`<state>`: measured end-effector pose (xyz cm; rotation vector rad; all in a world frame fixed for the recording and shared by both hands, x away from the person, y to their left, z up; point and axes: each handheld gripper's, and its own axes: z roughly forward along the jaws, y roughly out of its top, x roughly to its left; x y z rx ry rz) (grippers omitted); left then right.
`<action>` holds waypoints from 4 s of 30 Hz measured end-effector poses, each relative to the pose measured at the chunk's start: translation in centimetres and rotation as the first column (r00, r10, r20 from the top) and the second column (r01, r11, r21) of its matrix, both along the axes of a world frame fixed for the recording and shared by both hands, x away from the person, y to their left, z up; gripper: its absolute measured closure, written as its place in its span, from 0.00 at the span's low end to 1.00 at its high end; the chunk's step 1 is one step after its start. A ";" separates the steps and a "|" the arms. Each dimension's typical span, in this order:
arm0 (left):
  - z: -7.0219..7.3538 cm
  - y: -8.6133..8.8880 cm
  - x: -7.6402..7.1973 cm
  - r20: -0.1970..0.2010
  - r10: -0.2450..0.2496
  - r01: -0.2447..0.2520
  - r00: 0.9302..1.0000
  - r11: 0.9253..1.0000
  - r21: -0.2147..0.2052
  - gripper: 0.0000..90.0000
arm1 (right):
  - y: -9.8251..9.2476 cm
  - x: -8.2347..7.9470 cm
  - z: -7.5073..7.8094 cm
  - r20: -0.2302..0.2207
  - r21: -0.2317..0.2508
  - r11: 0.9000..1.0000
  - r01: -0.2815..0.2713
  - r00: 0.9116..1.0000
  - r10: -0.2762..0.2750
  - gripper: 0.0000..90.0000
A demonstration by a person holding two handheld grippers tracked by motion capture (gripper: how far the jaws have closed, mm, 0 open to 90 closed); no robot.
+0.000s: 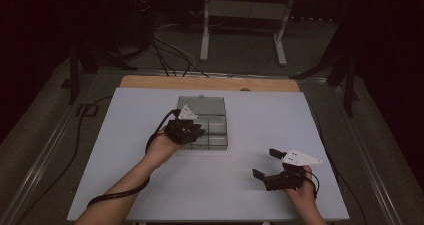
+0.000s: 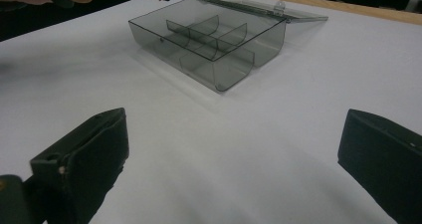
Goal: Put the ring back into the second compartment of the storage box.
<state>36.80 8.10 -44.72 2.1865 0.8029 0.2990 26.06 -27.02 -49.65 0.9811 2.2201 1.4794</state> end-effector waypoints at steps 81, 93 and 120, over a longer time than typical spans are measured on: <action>-2.5 -2.1 6.2 -0.136 0.133 -0.115 0.982 0.985 0.126 0.48 | 0.0 0.0 0.0 -0.005 0.003 1.000 -0.011 1.000 0.011 0.00; -0.8 -2.2 5.1 -0.139 0.122 -0.105 0.983 0.986 0.127 0.18 | 0.0 0.0 0.0 -0.003 0.004 1.000 -0.011 1.000 0.011 0.00; 1.8 5.0 0.3 -0.156 0.036 -0.040 0.987 0.999 -0.022 0.02 | 0.0 0.1 0.0 -0.004 0.004 1.000 -0.010 1.000 0.010 0.00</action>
